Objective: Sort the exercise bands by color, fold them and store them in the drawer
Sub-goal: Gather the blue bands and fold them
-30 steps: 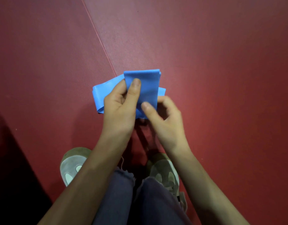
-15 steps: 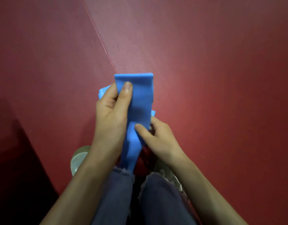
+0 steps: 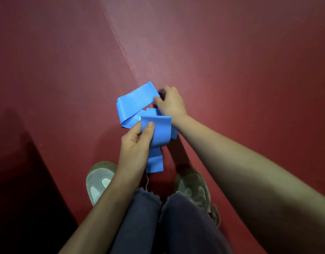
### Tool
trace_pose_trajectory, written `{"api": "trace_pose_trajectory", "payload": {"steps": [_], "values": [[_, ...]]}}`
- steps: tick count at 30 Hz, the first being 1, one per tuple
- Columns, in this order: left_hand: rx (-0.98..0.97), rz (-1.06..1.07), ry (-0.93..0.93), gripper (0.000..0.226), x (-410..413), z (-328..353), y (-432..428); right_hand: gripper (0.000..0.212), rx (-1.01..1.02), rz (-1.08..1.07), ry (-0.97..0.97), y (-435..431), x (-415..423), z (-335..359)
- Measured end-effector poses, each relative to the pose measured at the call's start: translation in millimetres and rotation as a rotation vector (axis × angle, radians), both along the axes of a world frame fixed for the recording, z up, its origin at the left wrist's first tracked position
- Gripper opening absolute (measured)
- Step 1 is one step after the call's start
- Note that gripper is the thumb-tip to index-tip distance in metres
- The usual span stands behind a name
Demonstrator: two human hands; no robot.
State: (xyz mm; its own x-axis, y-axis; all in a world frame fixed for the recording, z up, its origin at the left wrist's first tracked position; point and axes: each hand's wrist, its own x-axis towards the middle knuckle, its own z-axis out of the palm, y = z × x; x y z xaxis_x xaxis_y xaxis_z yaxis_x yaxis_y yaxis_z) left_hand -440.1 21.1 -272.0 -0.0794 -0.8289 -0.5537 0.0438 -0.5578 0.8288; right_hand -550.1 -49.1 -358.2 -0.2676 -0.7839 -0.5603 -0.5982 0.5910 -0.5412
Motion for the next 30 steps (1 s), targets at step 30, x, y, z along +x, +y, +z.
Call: {"api": "trace_pose_trajectory", "payload": {"steps": [30], "values": [[-0.375,-0.003,-0.043,0.016,-15,296,5,0.004,-0.84,0.013,-0.18,141,-44,390]]}}
